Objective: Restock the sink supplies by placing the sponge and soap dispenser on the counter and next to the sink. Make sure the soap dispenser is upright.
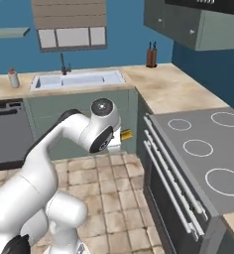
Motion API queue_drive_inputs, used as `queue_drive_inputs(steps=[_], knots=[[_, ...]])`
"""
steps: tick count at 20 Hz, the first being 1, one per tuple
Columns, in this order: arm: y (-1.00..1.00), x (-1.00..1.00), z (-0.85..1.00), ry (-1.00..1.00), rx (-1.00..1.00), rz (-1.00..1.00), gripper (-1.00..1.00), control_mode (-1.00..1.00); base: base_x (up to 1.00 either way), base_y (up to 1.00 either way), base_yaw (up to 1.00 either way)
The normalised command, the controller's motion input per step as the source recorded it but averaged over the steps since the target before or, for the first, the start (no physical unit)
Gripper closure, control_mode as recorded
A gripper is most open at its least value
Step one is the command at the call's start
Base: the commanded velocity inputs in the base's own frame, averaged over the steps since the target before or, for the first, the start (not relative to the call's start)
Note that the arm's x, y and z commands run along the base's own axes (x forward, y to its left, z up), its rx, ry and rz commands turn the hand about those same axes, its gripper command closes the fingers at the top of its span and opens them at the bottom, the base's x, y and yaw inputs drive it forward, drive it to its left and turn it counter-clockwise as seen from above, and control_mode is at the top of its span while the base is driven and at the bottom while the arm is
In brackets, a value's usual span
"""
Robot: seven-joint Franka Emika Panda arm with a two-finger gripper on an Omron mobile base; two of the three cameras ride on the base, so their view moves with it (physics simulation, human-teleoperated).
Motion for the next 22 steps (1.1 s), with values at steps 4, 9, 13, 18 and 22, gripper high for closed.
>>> queue_drive_inputs(steps=[4, 9, 13, 18, 22], knots=[[0.00, 0.00, 0.00, 0.00, 0.00, 0.00, 1.00, 1.00, 1.00, 0.44, -0.29], [0.00, 0.00, 0.00, 0.00, 0.00, 0.00, 1.00, 1.00, 1.00, 0.44, -0.28], [0.00, 0.00, 0.00, 0.00, 0.00, 0.00, 1.00, 1.00, 1.00, 0.39, -0.27], [0.00, 0.00, 0.00, 0.00, 0.00, 0.00, 1.00, 1.00, 1.00, 0.41, -0.27], [0.00, 0.00, 0.00, 0.00, 0.00, 0.00, 1.00, 1.00, 0.98, 0.24, -0.24]])
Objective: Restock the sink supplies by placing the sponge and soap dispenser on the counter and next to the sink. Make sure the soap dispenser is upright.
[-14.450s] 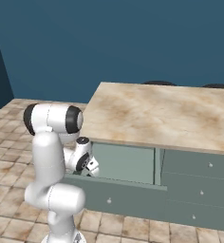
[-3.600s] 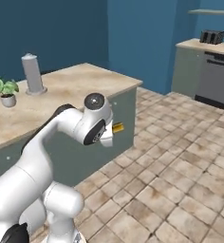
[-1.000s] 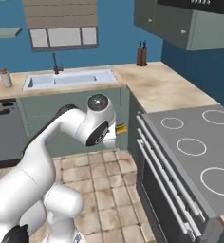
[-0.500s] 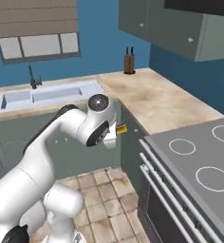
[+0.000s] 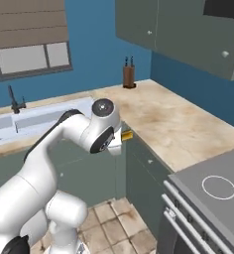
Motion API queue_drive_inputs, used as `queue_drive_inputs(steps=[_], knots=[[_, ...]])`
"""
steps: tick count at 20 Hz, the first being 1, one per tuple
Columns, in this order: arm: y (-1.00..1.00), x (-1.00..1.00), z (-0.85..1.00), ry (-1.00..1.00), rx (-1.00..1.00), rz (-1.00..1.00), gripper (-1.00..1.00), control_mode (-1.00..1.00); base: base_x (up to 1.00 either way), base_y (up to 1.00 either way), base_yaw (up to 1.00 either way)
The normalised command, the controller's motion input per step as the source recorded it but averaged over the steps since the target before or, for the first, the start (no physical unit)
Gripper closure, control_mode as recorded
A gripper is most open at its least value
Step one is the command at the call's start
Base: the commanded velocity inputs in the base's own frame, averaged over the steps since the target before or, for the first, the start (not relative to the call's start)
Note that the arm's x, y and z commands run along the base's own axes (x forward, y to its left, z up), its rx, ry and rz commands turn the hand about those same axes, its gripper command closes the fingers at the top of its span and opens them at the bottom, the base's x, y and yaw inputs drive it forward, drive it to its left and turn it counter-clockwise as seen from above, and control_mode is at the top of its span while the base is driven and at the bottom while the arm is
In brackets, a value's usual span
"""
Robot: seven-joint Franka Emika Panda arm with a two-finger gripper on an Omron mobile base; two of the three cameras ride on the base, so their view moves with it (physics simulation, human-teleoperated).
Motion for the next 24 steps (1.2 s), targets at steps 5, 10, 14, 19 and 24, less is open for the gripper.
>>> queue_drive_inputs(steps=[5, 10, 14, 19, 24], knots=[[0.00, 0.00, 0.00, 0.00, 0.00, 0.00, 1.00, 1.00, 1.00, 0.01, -0.15], [0.00, 0.00, 0.00, 0.00, 0.00, 0.00, 1.00, 1.00, 0.64, 0.08, -0.06], [0.00, 0.00, 0.00, 0.00, 0.00, 0.00, 1.00, 1.00, 0.53, 0.31, -0.01], [0.00, 0.00, 0.00, 0.00, 0.00, 0.00, 1.00, 1.00, 0.63, 0.33, 0.00], [0.00, 0.00, 0.00, 0.00, 0.00, 0.00, 1.00, 1.00, 0.49, 0.16, 0.00]])
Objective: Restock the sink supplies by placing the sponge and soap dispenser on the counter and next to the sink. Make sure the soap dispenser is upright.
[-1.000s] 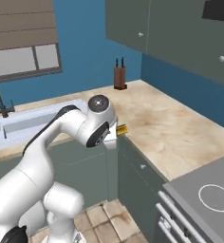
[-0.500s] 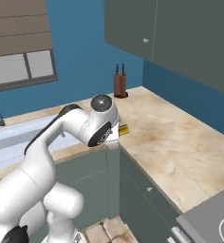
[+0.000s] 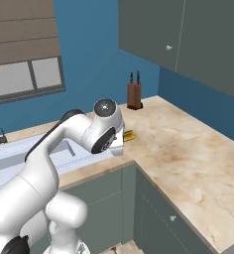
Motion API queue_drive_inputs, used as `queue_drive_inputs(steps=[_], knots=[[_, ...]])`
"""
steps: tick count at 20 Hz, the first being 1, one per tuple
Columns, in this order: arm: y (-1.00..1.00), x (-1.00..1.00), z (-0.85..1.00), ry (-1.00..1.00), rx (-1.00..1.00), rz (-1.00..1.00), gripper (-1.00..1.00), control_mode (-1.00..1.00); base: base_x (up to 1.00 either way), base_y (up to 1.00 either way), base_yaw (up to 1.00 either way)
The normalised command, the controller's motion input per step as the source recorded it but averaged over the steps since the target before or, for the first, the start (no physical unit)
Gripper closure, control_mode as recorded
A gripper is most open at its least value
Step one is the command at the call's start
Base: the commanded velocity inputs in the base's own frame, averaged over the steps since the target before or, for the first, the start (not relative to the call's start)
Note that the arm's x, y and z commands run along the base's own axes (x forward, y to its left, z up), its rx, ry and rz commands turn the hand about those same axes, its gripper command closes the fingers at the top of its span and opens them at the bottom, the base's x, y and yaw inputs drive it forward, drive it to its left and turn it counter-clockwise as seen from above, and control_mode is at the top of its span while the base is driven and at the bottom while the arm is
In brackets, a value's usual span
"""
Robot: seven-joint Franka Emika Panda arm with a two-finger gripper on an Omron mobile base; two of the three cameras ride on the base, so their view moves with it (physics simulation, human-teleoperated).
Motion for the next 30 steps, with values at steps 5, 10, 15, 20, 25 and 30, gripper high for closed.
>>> queue_drive_inputs(steps=[5, 10, 15, 20, 25, 30], knots=[[0.04, 0.15, -0.06, 0.00, 0.01, 0.01, 1.00, -1.00, 0.20, 0.05, 0.00], [0.46, 0.53, -0.39, 0.03, 0.02, 0.16, 1.00, -1.00, 0.00, 0.00, 0.00], [0.27, 0.75, -0.29, 0.05, 0.03, 0.23, 1.00, -1.00, 0.00, 0.00, 0.00], [0.10, 0.59, -0.31, 0.03, 0.02, 0.26, 1.00, -1.00, 0.00, 0.00, 0.00], [0.02, 0.47, -0.34, 0.00, 0.03, 0.20, 1.00, -1.00, 0.00, 0.00, 0.00], [0.02, 0.51, -0.39, 0.00, 0.01, 0.16, 1.00, -1.00, 0.00, 0.00, 0.00]])
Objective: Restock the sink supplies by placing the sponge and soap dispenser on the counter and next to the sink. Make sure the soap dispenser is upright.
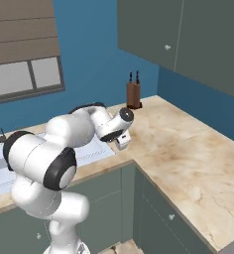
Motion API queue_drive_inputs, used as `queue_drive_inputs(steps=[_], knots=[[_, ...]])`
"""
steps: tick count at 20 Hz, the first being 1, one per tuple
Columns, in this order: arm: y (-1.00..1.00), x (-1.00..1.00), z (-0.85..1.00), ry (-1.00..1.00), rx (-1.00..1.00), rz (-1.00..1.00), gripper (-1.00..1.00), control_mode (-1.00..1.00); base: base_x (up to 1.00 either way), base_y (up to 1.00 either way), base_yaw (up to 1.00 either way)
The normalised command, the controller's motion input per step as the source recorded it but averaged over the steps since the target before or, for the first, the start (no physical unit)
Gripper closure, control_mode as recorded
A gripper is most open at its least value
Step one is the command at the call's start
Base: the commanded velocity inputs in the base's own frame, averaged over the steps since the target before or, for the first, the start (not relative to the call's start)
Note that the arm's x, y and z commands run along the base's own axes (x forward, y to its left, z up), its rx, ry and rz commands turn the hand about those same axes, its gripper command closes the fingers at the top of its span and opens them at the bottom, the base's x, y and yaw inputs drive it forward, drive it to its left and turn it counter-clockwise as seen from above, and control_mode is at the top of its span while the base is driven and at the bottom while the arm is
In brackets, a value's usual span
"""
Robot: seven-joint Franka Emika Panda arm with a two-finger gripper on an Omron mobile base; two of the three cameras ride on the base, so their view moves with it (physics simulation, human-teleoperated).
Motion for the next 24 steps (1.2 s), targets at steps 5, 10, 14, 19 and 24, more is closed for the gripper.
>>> queue_drive_inputs(steps=[5, 10, 14, 19, 24], knots=[[0.07, 0.44, -0.42, 0.01, 0.00, 0.13, 1.00, -1.00, 0.00, 0.00, 0.00], [0.08, 0.54, -0.35, 0.03, 0.00, 0.10, 1.00, -1.00, 0.00, 0.00, 0.00], [0.00, 0.74, -0.25, 0.01, 0.01, 0.08, 1.00, -1.00, 0.00, 0.00, 0.00], [0.00, 0.66, -0.27, 0.02, 0.00, 0.08, 1.00, -1.00, 0.00, 0.00, 0.00], [0.00, 0.43, -0.42, 0.02, 0.00, 0.08, 1.00, -1.00, 0.00, 0.00, 0.00]])
